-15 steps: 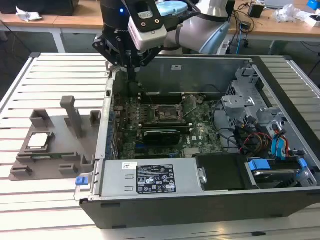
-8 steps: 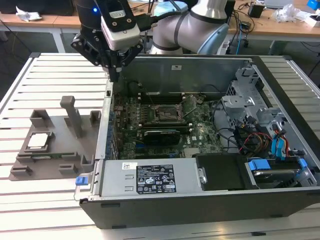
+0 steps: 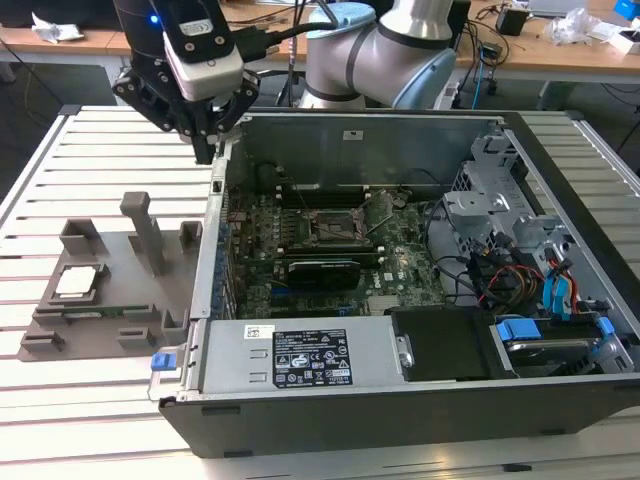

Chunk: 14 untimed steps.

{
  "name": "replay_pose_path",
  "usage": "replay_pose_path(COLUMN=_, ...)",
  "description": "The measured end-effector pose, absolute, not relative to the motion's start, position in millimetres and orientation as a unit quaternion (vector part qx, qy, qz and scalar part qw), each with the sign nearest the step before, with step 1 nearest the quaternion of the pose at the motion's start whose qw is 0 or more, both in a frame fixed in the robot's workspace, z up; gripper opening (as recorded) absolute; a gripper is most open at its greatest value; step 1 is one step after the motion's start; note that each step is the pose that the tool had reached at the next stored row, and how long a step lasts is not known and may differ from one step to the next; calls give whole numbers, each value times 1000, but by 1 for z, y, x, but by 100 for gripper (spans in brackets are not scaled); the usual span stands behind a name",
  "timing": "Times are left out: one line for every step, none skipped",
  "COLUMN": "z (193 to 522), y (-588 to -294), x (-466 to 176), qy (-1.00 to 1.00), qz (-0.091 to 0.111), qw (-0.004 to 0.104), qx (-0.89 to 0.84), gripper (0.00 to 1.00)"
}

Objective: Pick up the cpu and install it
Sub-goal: 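Reach for the cpu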

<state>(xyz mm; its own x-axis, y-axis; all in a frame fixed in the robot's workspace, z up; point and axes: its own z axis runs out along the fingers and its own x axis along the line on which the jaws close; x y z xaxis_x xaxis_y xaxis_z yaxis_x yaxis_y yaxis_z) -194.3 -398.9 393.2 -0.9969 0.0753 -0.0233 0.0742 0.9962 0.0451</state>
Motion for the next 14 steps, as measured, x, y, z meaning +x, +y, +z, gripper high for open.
replay_pose_path(z=393, y=-399, x=-196, qy=999, qz=22, qw=12, qx=37, gripper=11)
replay_pose_path(z=393, y=-399, x=-200, qy=999, qz=22, qw=13, qx=37, gripper=11)
replay_pose_path(z=393, y=-399, x=-202, qy=999, qz=22, qw=12, qx=37, gripper=11)
replay_pose_path(z=393, y=-399, x=-205, qy=999, qz=22, qw=12, qx=37, gripper=11)
replay_pose_path(z=393, y=-399, x=-208, qy=999, qz=22, qw=13, qx=37, gripper=11)
replay_pose_path(z=393, y=-399, x=-213, qy=999, qz=22, qw=13, qx=37, gripper=11)
replay_pose_path(z=393, y=-399, x=-217, qy=999, qz=22, qw=13, qx=37, gripper=11)
replay_pose_path(z=393, y=-399, x=-222, qy=999, qz=22, qw=12, qx=37, gripper=11)
replay_pose_path(z=393, y=-399, x=-225, qy=999, qz=22, qw=12, qx=37, gripper=11)
replay_pose_path(z=393, y=-399, x=-228, qy=999, qz=22, qw=12, qx=37, gripper=11)
replay_pose_path(z=393, y=-399, x=-232, qy=999, qz=22, qw=13, qx=37, gripper=11)
replay_pose_path(z=393, y=-399, x=-237, qy=999, qz=22, qw=13, qx=37, gripper=11)
replay_pose_path(z=393, y=-399, x=-239, qy=999, qz=22, qw=13, qx=37, gripper=11)
replay_pose_path(z=393, y=-399, x=-241, qy=999, qz=22, qw=13, qx=37, gripper=11)
